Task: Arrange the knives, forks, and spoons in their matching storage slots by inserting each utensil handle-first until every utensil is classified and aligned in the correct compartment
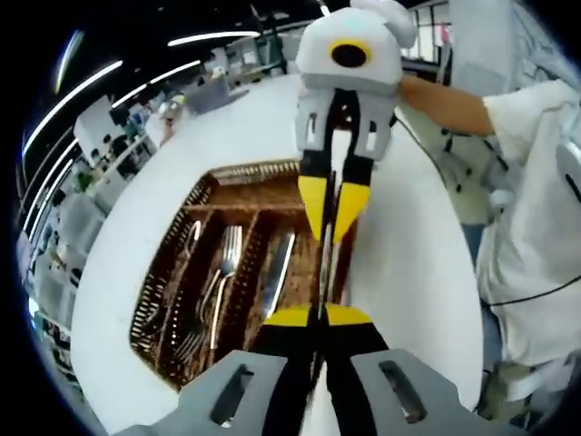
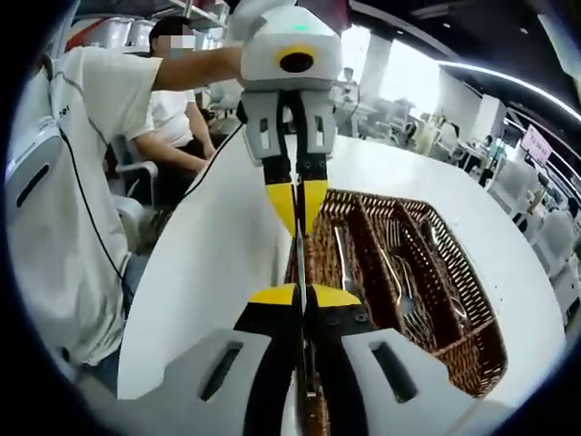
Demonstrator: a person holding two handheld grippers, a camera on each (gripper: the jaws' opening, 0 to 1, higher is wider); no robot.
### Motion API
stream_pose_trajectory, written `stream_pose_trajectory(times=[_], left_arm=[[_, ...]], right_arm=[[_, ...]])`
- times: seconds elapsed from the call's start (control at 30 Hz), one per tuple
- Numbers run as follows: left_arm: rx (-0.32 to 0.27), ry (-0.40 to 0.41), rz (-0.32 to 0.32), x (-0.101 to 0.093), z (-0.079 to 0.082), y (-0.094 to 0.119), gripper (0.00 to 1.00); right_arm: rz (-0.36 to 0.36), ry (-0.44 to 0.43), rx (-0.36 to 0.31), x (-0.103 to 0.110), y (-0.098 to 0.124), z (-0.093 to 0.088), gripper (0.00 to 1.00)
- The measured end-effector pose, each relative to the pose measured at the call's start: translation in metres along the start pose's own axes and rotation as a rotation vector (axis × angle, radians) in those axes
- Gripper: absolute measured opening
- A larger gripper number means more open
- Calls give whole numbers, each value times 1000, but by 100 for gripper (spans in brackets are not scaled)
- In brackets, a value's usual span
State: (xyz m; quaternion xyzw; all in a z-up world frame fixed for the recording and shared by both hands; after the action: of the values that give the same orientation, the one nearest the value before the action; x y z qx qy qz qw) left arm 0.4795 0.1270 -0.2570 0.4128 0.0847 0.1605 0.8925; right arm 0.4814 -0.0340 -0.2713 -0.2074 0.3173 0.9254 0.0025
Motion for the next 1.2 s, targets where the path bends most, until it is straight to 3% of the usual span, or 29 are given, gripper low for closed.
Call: stream_pose_trajectory(times=[0.57,1.2], left_arm=[[40,49,-22,39,-11,-22,2],[108,66,-56,55,-23,-46,2]], right_arm=[[65,-74,10,-26,-27,-25,4],[139,-158,49,-32,-49,-46,4]])
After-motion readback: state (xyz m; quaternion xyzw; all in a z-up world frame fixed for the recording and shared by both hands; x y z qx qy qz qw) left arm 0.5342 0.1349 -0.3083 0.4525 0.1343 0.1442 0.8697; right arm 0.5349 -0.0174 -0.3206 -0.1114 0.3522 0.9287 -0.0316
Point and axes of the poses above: the point that each gripper's makers call its tool centre point, and the gripper's own axes: y roughly backward along the fingers, x roughly to its left, z roughly out of its top, the point moved 9 cm from there along y, roughly backward along the fingers, and after that the axes turned 15 degrees about y, right-handed, at the moved point
